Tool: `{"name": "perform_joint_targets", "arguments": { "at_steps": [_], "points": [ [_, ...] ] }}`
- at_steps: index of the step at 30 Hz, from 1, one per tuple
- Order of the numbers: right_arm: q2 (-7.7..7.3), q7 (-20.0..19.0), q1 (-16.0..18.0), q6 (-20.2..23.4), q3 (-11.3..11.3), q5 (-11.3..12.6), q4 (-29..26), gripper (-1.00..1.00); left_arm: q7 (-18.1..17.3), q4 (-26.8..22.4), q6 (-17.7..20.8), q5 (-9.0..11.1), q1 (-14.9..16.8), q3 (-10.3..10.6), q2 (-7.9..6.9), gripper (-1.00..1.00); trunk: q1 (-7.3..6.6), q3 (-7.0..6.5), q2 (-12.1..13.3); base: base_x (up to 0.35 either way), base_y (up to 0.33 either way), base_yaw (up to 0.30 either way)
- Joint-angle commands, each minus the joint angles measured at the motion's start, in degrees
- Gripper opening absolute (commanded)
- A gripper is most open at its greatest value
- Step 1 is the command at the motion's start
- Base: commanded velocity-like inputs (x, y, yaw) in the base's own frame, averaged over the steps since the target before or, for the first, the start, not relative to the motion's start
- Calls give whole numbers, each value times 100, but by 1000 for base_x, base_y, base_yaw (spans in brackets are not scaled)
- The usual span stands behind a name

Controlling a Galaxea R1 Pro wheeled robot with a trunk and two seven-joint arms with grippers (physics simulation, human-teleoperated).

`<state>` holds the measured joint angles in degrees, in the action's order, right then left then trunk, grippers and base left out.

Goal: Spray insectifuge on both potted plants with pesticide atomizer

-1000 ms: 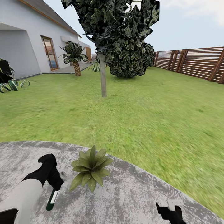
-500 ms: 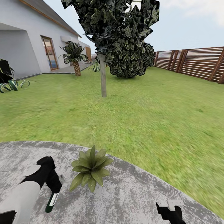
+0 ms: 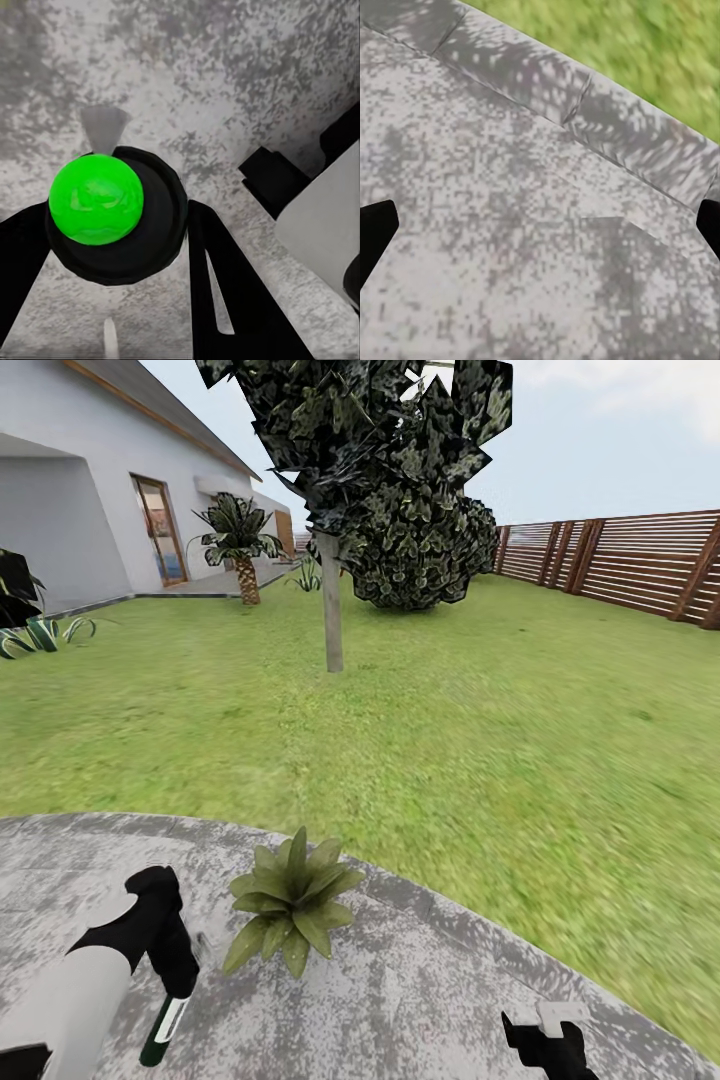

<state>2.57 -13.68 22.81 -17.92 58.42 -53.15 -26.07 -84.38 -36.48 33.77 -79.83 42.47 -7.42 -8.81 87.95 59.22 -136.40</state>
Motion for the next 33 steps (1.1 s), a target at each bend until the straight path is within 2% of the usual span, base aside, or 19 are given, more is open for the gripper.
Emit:
{"name": "perform_joint_targets", "arguments": {
  "at_steps": [1, 3, 7, 13, 18, 24, 26, 29, 33],
  "points": [
    [6, -47, 5, -21, 48, -29, -12, 100, 16, 0, 60, -38, -62, -24, 1, -100, -1, 5, -2, 0, 0, 0],
    [6, -48, 4, -26, 50, -29, -12, 100, 181, 7, 55, -34, -285, -41, -11, -100, -1, 5, -2, 0, 0, 0],
    [6, -47, 3, -27, 47, -29, -12, 100, 255, -38, 53, -26, -374, -74, -14, -100, -1, 5, -2, 0, 0, 0],
    [6, -48, -4, -27, 47, -29, -12, 100, 264, -94, 102, -23, -282, -95, -2, -100, -1, 5, -2, 0, 0, 0],
    [6, -47, -5, -27, 47, -29, -12, 100, 215, -316, 126, -24, 22, -70, 6, -100, -1, 5, -2, 0, 0, 0],
    [6, -47, -5, -27, 47, -29, -12, 100, 277, -301, 65, -24, -30, -88, -19, -100, -1, 5, -2, 0, 0, 0],
    [6, -48, -5, -27, 47, -29, -12, 100, 326, -266, 60, -5, -85, -96, -56, -100, -1, 5, -2, 0, 0, 0],
    [6, -48, -5, -27, 47, -29, -12, 100, 573, -243, 52, 39, -344, -99, -126, -100, -1, 5, -2, 0, 0, 0],
    [6, -53, -5, -27, 47, -29, -12, 100, 763, -242, 56, 55, -558, -95, -104, -100, -1, 5, -2, 0, 0, 0]
  ]
}}
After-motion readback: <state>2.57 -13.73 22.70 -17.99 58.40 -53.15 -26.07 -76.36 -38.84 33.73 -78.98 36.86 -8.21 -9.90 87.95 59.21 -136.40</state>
